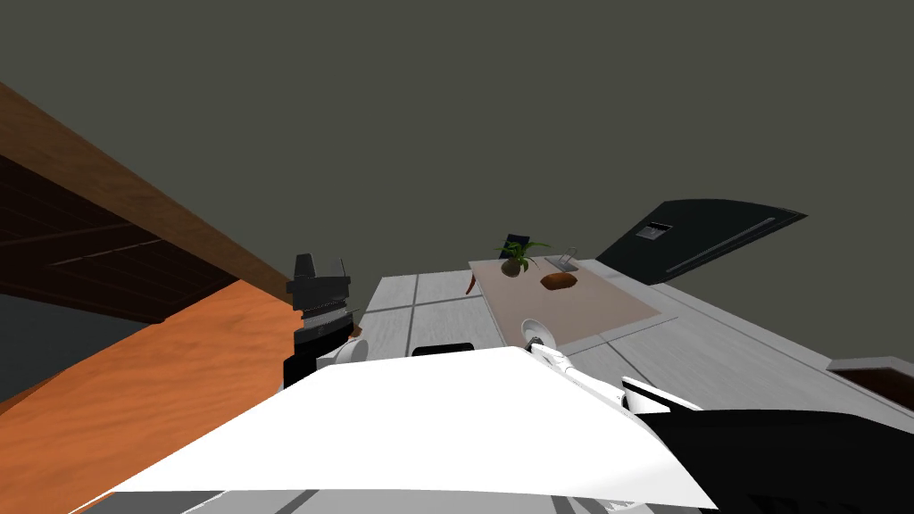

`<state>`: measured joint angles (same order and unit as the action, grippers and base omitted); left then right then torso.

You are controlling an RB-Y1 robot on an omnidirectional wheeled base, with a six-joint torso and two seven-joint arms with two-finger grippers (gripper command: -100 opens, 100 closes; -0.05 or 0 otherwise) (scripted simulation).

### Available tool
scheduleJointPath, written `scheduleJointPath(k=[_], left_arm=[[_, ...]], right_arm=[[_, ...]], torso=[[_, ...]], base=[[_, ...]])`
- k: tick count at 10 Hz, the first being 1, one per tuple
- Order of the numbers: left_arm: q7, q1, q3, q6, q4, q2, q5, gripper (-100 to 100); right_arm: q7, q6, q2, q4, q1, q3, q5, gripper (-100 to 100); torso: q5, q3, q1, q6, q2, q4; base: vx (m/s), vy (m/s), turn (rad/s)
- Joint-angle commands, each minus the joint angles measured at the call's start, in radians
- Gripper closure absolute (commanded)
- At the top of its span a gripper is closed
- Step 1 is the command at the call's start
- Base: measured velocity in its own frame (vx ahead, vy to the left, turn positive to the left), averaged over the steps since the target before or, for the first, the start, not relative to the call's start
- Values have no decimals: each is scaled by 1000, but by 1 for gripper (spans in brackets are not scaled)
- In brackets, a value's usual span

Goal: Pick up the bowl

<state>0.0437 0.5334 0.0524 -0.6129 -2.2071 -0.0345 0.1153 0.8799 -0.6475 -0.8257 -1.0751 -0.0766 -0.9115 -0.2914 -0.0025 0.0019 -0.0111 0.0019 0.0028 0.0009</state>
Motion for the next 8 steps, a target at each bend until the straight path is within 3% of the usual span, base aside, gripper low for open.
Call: scheduleJointPath(k=[1, 2, 3, 8], left_arm=[[0, 0, 0, 0, 0, 0, 0, 0], [0, 0, 0, 0, 0, 0, 0, 0], [0, 0, 0, 0, 0, 0, 0, 0], [0, 0, 0, 0, 0, 0, 0, 0]], right_arm=[[0, 0, 0, 0, 0, 0, 0, -100], [-1, 0, 1, 2, -1, -1, -2, 0], [-23, 29, 10, 44, 3, 2, -22, -100], [-89, 115, 37, 163, 16, 11, -83, -100]], torso=[[0, 0, 0, 0, 0, 0], [1, -1, 5, 0, -1, 0], [2, -1, 9, 0, -1, 0], [3, -1, 12, 0, -1, 0]], base=[[11, -57, 4], [0, -13, 2], [7, 4, 32], [10, 27, 29]])
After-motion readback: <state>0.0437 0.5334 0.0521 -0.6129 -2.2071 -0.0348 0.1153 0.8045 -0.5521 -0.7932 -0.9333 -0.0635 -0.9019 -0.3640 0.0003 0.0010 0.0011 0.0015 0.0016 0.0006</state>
